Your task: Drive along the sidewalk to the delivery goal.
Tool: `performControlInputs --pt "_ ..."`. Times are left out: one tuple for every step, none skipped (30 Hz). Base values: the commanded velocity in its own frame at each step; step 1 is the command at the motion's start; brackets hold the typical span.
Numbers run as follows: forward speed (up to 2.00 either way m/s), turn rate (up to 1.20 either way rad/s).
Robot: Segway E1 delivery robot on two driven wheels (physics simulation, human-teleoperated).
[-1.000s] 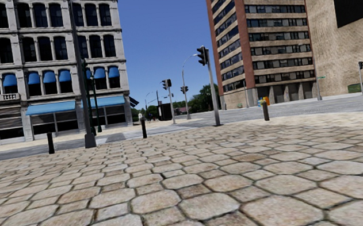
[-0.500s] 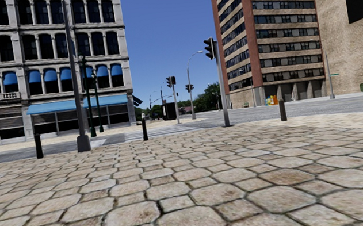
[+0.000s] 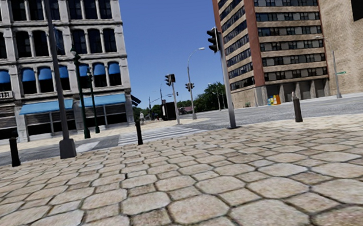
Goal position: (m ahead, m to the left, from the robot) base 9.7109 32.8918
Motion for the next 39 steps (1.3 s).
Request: performControlInputs --pt "2.00 0.00" --pt "2.00 0.00" --pt "2.00 0.00" --pt "2.00 0.00" --pt "2.00 0.00" --pt "2.00 0.00" --pt "2.00 0.00" --pt "2.00 0.01" --pt "2.00 0.02" --pt "2.00 0.02" --pt "2.00 0.07" --pt "2.00 0.11" --pt "2.00 0.15" --pt "2.00 0.15" --pt "2.00 0.17" --pt "2.00 0.17" --pt "2.00 0.17" --pt "2.00 0.17" --pt "2.00 0.17" --pt "2.00 0.17" --pt "2.00 0.17" --pt "2.00 0.17" --pt "2.00 0.17" --pt "2.00 0.17" --pt "2.00 0.17" --pt "2.00 0.17" --pt "2.00 0.17" --pt "2.00 0.17" --pt "2.00 0.17" --pt "2.00 0.17" --pt "2.00 0.17" --pt "2.00 0.17" --pt "2.00 0.17" --pt "2.00 0.17" --pt "2.00 0.17" --pt "2.00 0.17" --pt "2.00 0.17" --pt "2.00 0.20" --pt "2.00 0.23"
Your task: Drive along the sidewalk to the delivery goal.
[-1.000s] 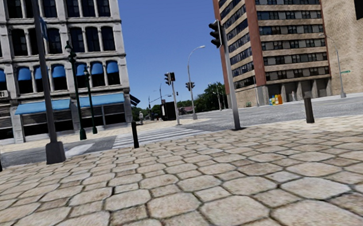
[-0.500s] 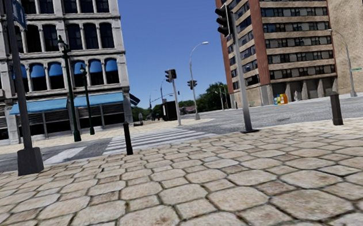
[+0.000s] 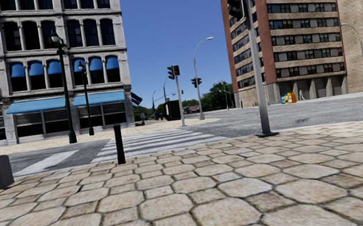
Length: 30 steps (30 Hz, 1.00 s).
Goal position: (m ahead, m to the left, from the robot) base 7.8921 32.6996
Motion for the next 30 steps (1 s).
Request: performControlInputs --pt "2.00 0.26" --pt "2.00 0.26" --pt "2.00 0.27" --pt "2.00 0.28" --pt "2.00 0.28" --pt "2.00 0.33" --pt "2.00 0.35" --pt "2.00 0.36" --pt "2.00 0.36" --pt "2.00 0.36" --pt "2.00 0.36" --pt "2.00 0.36" --pt "2.00 0.36" --pt "2.00 0.36" --pt "2.00 0.36" --pt "2.00 0.36" --pt "2.00 0.36" --pt "2.00 0.36" --pt "2.00 0.36" --pt "2.00 0.36" --pt "2.00 0.36" --pt "2.00 0.36" --pt "2.00 0.36" --pt "2.00 0.36" --pt "2.00 0.36" --pt "2.00 0.36" --pt "2.00 0.35" --pt "2.00 0.35" --pt "2.00 0.27" --pt "2.00 0.18"
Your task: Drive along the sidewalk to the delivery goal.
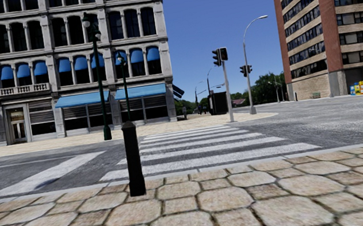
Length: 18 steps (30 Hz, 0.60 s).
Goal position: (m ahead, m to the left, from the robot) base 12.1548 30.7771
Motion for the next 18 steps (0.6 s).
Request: performControlInputs --pt "2.00 0.18" --pt "2.00 0.02" --pt "2.00 0.00" --pt "2.00 0.00" --pt "2.00 0.00" --pt "2.00 0.00" --pt "2.00 0.00" --pt "2.00 0.00" --pt "2.00 0.00" --pt "2.00 0.00" --pt "2.00 0.00" --pt "2.00 0.00" --pt "2.00 0.00" --pt "2.00 -0.26" --pt "2.00 -0.46" --pt "2.00 -0.46" --pt "2.00 -0.54" --pt "2.00 -0.59"
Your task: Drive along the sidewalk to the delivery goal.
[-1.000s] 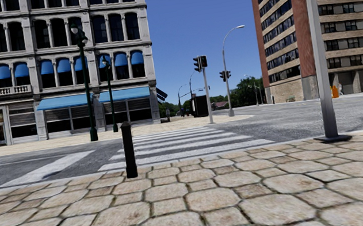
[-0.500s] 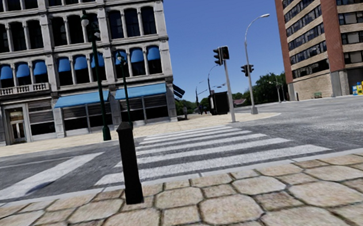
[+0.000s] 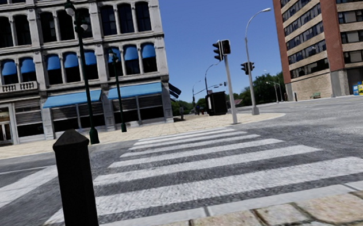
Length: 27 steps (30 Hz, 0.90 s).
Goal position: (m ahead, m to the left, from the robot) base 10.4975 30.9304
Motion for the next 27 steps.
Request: performControlInputs --pt "2.00 -0.61" --pt "2.00 -0.62" --pt "2.00 -0.62" --pt "2.00 -0.63" --pt "2.00 -0.63" --pt "2.00 -0.63" --pt "2.00 -0.63" --pt "2.00 -0.63" --pt "2.00 -0.63" --pt "1.99 -0.63" --pt "1.99 -0.63" --pt "1.98 -0.15" --pt "1.97 0.00" --pt "1.97 0.00" --pt "1.97 0.00" --pt "1.97 0.00" --pt "1.97 0.00" --pt "1.97 0.00" --pt "1.97 0.00" --pt "1.97 0.00" --pt "1.97 0.00" --pt "1.97 0.09" --pt "1.97 0.09" --pt "1.96 0.22" --pt "1.95 0.31" --pt "1.94 0.34" --pt "1.94 0.34"
